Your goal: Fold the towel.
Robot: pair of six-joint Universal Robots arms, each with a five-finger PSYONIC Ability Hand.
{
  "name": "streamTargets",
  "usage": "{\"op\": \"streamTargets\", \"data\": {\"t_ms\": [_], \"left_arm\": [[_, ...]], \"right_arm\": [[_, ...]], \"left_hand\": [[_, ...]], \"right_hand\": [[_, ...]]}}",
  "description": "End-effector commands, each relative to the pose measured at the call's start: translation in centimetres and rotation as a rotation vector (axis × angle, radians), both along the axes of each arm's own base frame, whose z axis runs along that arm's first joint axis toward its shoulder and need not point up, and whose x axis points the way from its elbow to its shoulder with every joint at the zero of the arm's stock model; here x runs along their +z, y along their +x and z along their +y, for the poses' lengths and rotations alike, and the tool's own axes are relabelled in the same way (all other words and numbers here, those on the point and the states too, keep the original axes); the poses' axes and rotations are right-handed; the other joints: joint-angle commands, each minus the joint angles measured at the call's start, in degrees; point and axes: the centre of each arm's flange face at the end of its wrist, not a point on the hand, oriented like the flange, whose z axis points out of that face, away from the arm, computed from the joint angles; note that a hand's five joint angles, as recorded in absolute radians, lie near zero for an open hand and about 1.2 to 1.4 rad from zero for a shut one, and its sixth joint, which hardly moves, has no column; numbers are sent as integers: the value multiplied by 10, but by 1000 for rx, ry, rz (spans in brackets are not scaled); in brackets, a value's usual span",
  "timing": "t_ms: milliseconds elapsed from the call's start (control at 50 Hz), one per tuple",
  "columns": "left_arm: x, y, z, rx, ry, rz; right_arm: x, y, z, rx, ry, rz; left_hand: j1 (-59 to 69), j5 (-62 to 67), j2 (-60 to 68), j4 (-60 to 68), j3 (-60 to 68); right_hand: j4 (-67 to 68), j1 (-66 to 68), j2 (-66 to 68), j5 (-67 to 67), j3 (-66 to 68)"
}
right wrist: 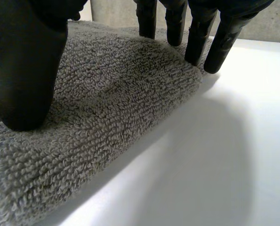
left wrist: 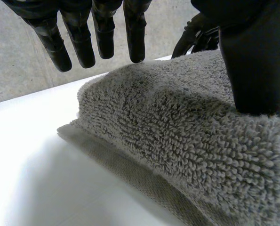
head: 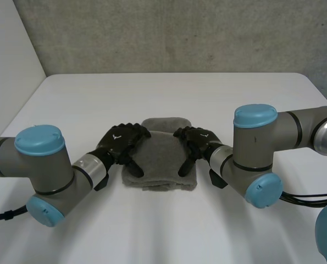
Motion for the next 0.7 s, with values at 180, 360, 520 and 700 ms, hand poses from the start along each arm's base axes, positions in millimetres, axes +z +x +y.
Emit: {"op": "streamTargets", "data": {"t_ms": [180,360,520,700], "left_arm": [[55,-1,-4,14,-110,47],[150,11,-6,122,-255,107],[200,27,-5,291,-260,109],[215,33,-2,335,-192,123]], "right_arm": [[55,-8,5,-7,-80,-18],[162,-49,0,-205,-349,-7],[216,-82,3,-291,-502,38],[222,-99,1,-338,-485,60]], "left_hand": [[-23,-1,-15,-20,-15],[-39,-16,-30,-35,-30],[-57,-35,-49,-53,-49],[-57,-35,-49,-53,-49]], "right_hand": [[-48,-31,-40,-36,-40],[-48,-31,-40,-36,-40],[-48,-31,-40,-36,-40],[-48,-31,-40,-36,-40]]}}
